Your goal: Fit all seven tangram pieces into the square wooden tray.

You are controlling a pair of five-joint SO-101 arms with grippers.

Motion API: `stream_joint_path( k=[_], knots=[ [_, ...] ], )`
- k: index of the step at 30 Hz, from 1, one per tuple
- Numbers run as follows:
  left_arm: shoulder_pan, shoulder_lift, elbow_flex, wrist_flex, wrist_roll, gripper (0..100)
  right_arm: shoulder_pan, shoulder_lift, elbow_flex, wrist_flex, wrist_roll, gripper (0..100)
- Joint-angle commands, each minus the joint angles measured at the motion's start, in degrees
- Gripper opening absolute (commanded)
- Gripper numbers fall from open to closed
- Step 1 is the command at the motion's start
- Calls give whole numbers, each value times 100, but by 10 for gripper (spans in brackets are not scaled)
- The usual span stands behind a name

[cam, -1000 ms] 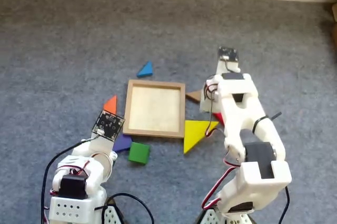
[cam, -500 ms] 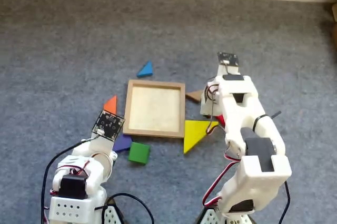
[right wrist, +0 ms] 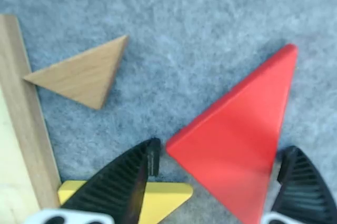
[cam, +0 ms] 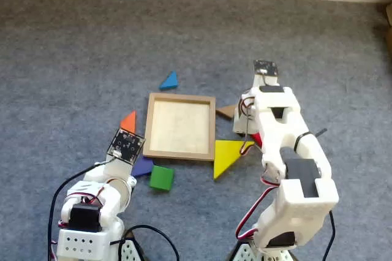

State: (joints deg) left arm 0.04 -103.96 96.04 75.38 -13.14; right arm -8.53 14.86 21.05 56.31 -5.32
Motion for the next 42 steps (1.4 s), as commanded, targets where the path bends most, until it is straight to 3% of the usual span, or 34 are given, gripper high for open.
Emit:
stream_joint_path(
  k=[1,12,17,23,28,35,42],
  knots=[
    [-22,-31,110,26,35,7,268,-31,-409,-22,53,346],
    [-22,-31,110,26,35,7,347,-4,-505,-13,53,343],
    [-22,-31,110,26,35,7,365,-4,-505,-13,53,265],
    [-22,-31,110,26,35,7,374,-31,-497,4,53,252],
    [-22,-31,110,26,35,7,374,-40,-541,646,62,252],
    [-22,-31,110,26,35,7,374,-40,-541,716,132,251],
    [-22,-31,110,26,35,7,338,-207,-611,716,633,158]
  ],
)
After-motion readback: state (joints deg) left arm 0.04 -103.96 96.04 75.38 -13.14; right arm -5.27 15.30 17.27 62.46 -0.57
